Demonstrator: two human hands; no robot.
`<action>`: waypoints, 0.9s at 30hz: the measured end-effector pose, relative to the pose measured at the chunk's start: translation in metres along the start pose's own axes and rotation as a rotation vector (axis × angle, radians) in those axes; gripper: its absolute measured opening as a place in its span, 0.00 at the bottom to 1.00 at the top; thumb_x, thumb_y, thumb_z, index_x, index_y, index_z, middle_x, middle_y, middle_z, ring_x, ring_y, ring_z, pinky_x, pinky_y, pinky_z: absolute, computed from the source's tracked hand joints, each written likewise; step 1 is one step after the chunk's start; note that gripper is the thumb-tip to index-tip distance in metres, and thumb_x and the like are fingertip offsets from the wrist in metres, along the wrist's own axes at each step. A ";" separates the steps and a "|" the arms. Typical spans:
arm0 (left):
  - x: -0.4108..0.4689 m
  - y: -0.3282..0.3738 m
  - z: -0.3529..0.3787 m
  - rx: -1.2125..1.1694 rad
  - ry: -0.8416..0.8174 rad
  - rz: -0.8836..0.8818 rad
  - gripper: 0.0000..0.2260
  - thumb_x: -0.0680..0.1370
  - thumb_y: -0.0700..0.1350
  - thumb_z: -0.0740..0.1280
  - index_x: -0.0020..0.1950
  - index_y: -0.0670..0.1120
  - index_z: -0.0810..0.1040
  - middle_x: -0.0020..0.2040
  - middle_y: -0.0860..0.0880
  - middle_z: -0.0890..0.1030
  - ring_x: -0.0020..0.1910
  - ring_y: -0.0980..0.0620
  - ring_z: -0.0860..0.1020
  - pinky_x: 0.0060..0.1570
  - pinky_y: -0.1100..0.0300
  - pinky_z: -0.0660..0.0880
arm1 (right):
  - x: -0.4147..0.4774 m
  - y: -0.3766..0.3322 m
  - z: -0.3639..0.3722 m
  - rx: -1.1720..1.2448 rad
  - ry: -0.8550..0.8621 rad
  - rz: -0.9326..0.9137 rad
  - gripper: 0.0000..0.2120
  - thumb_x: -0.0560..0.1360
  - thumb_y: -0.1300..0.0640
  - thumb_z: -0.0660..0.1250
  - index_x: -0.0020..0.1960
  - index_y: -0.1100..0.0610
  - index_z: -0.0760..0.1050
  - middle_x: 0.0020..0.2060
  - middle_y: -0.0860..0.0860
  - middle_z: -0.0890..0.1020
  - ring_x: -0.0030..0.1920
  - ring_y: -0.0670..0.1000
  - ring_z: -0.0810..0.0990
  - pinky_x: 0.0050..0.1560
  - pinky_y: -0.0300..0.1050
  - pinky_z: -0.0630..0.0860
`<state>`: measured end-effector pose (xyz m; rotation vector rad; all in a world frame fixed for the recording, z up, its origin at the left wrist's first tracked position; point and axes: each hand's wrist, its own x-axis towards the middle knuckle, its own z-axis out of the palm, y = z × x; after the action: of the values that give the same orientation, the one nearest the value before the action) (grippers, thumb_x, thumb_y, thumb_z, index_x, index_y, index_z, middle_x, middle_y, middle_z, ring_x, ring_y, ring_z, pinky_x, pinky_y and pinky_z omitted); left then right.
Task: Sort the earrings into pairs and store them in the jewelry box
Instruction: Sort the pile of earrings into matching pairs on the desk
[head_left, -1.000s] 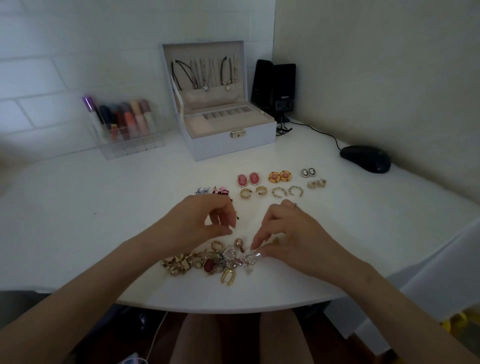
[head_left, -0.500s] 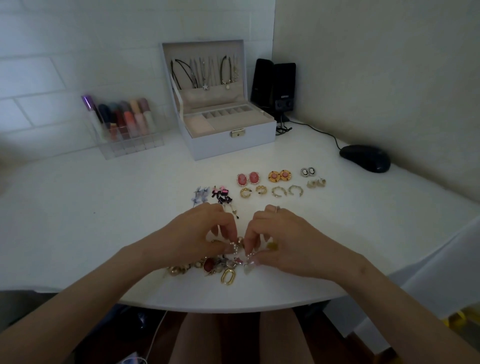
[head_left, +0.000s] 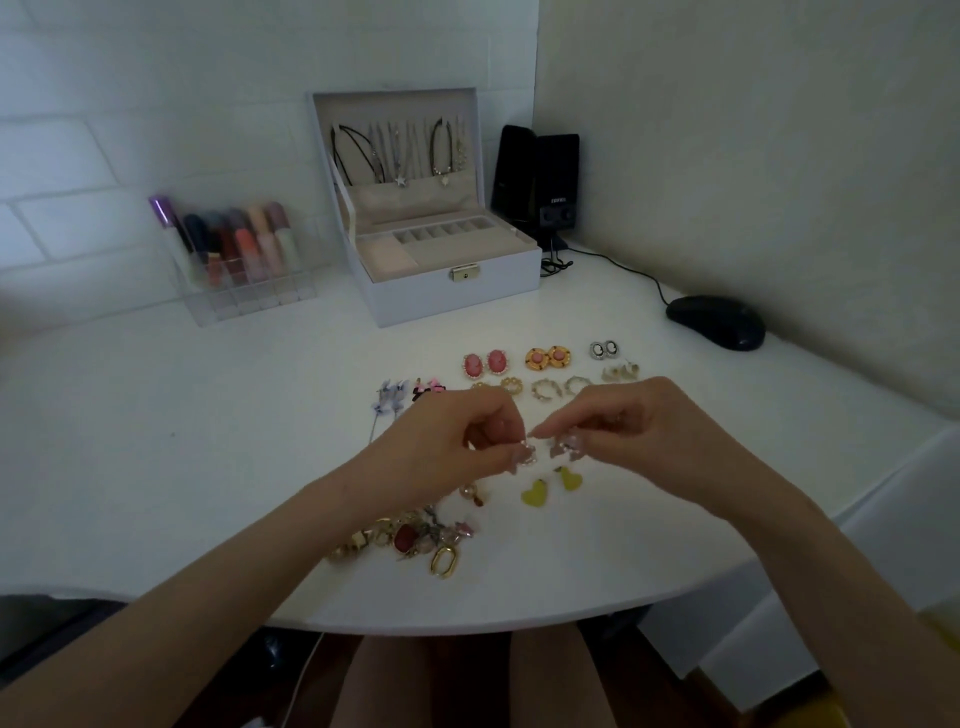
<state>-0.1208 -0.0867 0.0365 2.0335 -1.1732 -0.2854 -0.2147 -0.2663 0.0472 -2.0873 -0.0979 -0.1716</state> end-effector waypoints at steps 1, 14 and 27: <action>0.004 0.000 0.004 0.008 -0.006 0.000 0.03 0.74 0.44 0.69 0.42 0.48 0.76 0.36 0.53 0.81 0.33 0.63 0.74 0.35 0.73 0.68 | -0.001 0.002 -0.003 0.017 0.020 0.024 0.13 0.72 0.68 0.67 0.45 0.52 0.84 0.35 0.46 0.83 0.37 0.41 0.79 0.40 0.30 0.73; 0.044 0.005 0.035 0.090 -0.006 0.009 0.03 0.74 0.43 0.68 0.46 0.45 0.79 0.41 0.51 0.81 0.41 0.54 0.78 0.43 0.61 0.74 | -0.015 0.025 -0.029 0.039 0.140 0.195 0.13 0.72 0.70 0.66 0.45 0.55 0.83 0.38 0.53 0.84 0.38 0.45 0.82 0.41 0.30 0.76; 0.039 0.005 0.036 0.132 -0.175 -0.022 0.03 0.74 0.44 0.69 0.44 0.48 0.76 0.38 0.56 0.78 0.39 0.57 0.77 0.40 0.66 0.73 | -0.014 0.031 -0.022 0.048 0.146 0.221 0.07 0.69 0.66 0.72 0.43 0.55 0.83 0.36 0.53 0.84 0.36 0.44 0.82 0.39 0.29 0.75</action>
<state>-0.1217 -0.1379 0.0223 2.1724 -1.3072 -0.4139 -0.2260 -0.3009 0.0293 -2.0144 0.2147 -0.1849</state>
